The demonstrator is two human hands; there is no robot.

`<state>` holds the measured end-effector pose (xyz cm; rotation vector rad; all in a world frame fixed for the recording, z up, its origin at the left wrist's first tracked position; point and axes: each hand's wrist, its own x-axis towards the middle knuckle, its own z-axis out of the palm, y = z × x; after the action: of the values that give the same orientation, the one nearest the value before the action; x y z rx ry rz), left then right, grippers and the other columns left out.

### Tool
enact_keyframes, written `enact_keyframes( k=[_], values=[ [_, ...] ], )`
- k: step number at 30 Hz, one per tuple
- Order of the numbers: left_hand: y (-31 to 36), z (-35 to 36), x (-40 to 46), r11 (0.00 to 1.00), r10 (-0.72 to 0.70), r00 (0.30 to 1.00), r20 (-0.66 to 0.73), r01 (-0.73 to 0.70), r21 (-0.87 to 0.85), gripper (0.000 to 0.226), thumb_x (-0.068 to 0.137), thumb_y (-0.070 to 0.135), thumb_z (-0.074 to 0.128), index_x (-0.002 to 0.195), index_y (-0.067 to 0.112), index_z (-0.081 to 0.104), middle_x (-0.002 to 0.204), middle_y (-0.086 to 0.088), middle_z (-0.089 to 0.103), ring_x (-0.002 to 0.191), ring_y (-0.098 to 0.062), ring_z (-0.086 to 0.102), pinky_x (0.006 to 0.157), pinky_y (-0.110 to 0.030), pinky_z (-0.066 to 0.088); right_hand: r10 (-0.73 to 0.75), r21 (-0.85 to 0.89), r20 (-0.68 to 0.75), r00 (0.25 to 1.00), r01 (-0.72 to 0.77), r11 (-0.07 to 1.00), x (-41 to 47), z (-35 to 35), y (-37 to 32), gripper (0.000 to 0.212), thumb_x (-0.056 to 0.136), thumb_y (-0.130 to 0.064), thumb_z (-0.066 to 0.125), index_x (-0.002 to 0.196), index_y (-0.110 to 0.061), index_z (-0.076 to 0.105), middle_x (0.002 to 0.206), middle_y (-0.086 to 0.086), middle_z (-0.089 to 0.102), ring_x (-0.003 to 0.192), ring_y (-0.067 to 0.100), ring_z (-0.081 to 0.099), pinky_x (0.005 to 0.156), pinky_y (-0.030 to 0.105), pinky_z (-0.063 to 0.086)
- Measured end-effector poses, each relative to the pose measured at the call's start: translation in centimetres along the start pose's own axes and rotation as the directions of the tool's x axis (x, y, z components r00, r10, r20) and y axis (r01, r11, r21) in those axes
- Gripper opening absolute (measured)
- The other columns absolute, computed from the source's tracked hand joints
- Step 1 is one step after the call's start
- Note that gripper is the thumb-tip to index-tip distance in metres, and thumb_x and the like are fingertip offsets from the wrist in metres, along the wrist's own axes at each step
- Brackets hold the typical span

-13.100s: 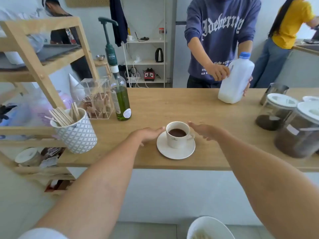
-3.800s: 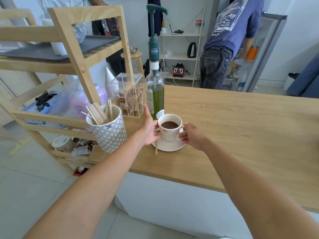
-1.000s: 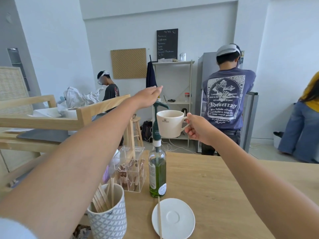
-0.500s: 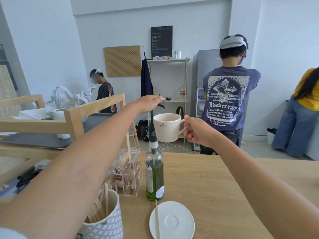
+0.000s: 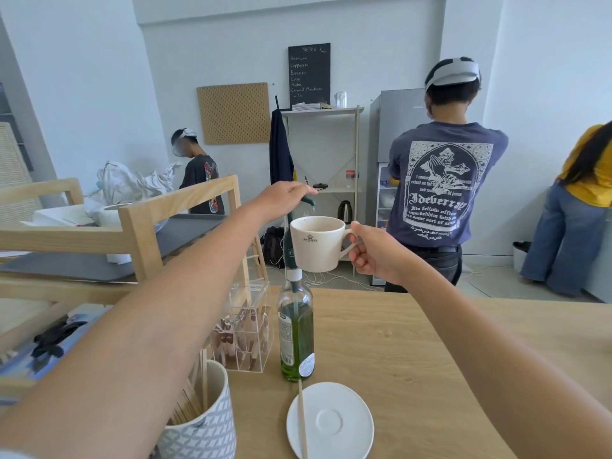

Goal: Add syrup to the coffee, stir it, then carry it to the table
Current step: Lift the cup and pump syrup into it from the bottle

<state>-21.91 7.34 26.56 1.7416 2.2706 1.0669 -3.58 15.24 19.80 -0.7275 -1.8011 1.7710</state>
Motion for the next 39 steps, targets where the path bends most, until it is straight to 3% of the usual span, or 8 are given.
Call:
enact_keyframes(
  k=[5,8,19,30,39],
  values=[
    [-1.7,0.7,0.4,0.999,-0.005,1.000,-0.006,0.005,-0.034,0.036,0.093,0.043,0.034,0.105,0.041,0.067,0.140,0.000,0.054,0.122,-0.017,0.047,0.093,-0.030,0.033,0.011,-0.003,0.000,1.000,-0.011,1.000,0.2,-0.2,0.9,0.039,0.102,-0.036,0.034,0.070,-0.016,0.044,0.051,0.002,0.049,0.039,0.011,0.037,0.041,0.021,0.029],
    [-2.2,1.1,0.1,0.999,-0.010,1.000,-0.002,0.010,-0.034,0.036,0.088,0.046,0.033,0.099,0.044,0.068,0.141,0.002,0.052,0.127,-0.017,0.045,0.100,-0.032,0.033,0.025,-0.011,0.000,1.000,-0.025,1.000,0.2,-0.3,1.7,0.039,0.102,-0.036,0.034,0.070,-0.016,0.044,0.053,0.003,0.048,0.040,0.012,0.037,0.039,0.020,0.029],
    [-3.1,2.8,-0.3,0.999,0.030,0.999,-0.032,-0.031,-0.044,0.039,0.100,0.030,0.032,0.112,0.023,0.069,0.134,0.002,0.057,0.127,-0.017,0.046,0.093,-0.026,0.031,0.049,-0.001,0.031,0.998,-0.049,0.999,0.1,-0.3,3.6,0.039,0.102,-0.035,0.034,0.068,-0.017,0.043,0.050,0.003,0.049,0.040,0.011,0.037,0.039,0.019,0.031],
    [-3.9,4.1,-0.7,0.999,0.047,0.998,-0.046,-0.048,-0.013,0.041,0.100,0.030,0.031,0.114,0.022,0.068,0.133,0.000,0.058,0.123,-0.019,0.048,0.087,-0.028,0.031,0.081,-0.012,0.000,0.997,-0.081,0.997,-0.3,-0.7,4.2,0.039,0.101,-0.035,0.034,0.068,-0.016,0.043,0.047,0.002,0.051,0.039,0.012,0.039,0.040,0.020,0.032],
    [-3.6,4.0,-0.8,1.000,0.012,0.999,-0.043,-0.011,0.016,0.039,0.099,0.030,0.032,0.104,0.022,0.069,0.128,-0.002,0.061,0.119,-0.021,0.051,0.086,-0.029,0.033,0.081,-0.010,-0.041,0.996,-0.081,0.997,-1.0,0.0,3.3,0.036,0.101,-0.031,0.033,0.070,-0.015,0.042,0.055,0.006,0.049,0.046,0.014,0.037,0.045,0.022,0.032]
  ],
)
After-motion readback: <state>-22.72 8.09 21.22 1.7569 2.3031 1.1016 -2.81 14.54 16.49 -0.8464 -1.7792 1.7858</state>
